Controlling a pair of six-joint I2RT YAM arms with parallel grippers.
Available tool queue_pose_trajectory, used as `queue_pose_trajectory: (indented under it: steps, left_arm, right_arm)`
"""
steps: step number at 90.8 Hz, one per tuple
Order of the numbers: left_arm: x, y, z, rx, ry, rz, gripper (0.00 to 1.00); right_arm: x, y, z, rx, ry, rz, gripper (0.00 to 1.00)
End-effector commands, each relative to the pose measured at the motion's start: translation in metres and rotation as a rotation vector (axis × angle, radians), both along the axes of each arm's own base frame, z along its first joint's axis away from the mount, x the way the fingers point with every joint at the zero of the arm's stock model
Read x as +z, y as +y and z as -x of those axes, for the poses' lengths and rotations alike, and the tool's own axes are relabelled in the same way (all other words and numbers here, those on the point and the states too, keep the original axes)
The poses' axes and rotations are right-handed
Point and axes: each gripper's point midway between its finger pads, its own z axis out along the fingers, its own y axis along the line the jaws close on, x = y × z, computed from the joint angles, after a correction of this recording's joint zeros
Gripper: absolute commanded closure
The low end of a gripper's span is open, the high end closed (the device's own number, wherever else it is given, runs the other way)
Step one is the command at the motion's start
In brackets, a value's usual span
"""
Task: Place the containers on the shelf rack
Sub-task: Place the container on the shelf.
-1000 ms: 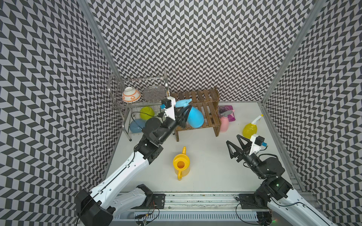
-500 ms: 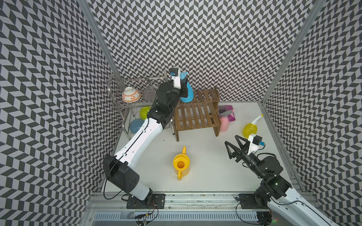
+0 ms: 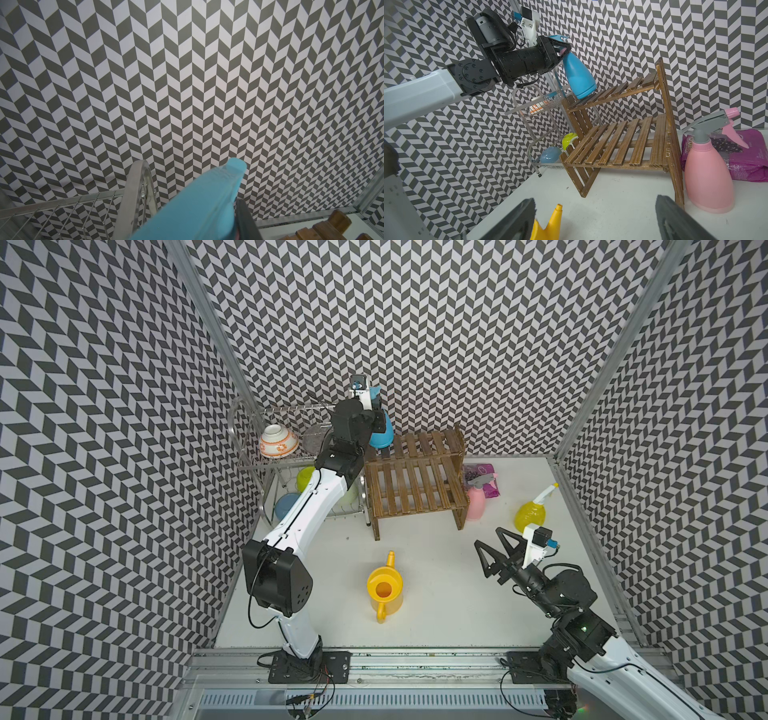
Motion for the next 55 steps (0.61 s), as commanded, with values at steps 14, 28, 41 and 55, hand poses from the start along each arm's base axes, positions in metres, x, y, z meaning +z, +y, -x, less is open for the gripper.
queue_pose_trajectory:
  steps: [14, 28, 41, 55]
  left_arm:
    - [0.002, -0.006, -0.006, -0.032, 0.028, -0.002, 0.95]
    - [-0.002, -0.006, -0.009, -0.023, 0.06, -0.028, 0.93]
    - [-0.003, -0.011, -0.009, -0.031, 0.081, -0.04, 0.94]
    - [0.0, -0.013, -0.006, -0.026, 0.085, -0.056, 0.94]
  right_arm:
    - [0.011, -0.001, 0.0, -0.002, -0.039, -0.024, 0.07]
    - [0.01, 0.0, -0.001, 0.0, -0.038, -0.023, 0.07]
    - [0.01, -0.001, -0.001, -0.002, -0.038, -0.023, 0.07]
    - [0.009, 0.0, -0.001, 0.0, -0.037, -0.022, 0.07]
